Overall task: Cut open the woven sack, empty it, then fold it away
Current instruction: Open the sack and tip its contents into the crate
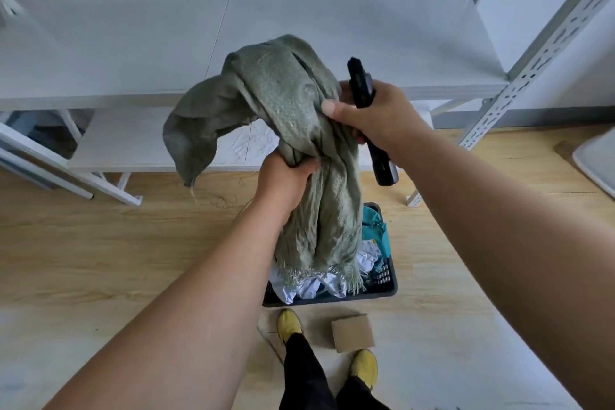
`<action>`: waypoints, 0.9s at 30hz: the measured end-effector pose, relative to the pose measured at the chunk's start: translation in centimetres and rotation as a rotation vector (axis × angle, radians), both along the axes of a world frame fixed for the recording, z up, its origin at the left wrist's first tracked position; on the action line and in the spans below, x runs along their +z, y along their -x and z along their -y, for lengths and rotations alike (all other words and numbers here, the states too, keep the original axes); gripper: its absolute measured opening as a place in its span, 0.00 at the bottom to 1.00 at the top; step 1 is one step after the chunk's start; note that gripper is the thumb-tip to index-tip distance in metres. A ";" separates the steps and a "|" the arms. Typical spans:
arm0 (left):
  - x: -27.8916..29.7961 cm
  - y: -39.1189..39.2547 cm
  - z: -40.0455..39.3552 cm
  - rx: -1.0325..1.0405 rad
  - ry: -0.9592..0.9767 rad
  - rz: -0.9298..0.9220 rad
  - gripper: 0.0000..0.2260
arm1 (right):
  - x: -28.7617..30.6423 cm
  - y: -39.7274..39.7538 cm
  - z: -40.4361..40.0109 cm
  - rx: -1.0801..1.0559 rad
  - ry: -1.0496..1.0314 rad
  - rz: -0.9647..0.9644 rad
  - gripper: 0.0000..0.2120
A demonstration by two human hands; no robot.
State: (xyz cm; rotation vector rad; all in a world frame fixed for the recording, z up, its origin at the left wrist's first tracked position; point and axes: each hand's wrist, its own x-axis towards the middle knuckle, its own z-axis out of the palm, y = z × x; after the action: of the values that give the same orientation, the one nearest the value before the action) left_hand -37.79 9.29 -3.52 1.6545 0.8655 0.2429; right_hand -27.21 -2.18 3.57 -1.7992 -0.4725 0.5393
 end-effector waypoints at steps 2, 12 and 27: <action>0.7 -0.5 -0.4 0.022 0.002 -0.005 0.14 | -1.3 0.5 1.1 0.023 0.087 0.022 0.13; 5.6 -2.9 0.0 0.003 0.022 0.252 0.13 | -1.4 0.5 0.8 -0.145 0.046 0.115 0.10; 6.3 -3.1 -0.5 -0.007 0.104 0.384 0.14 | -0.1 -0.1 0.1 -0.186 -0.017 0.244 0.15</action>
State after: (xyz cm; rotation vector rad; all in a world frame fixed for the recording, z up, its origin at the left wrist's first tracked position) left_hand -34.72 9.82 2.76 1.4504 0.5713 0.4843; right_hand -27.07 -2.24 3.49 -1.8789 -0.4671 0.1875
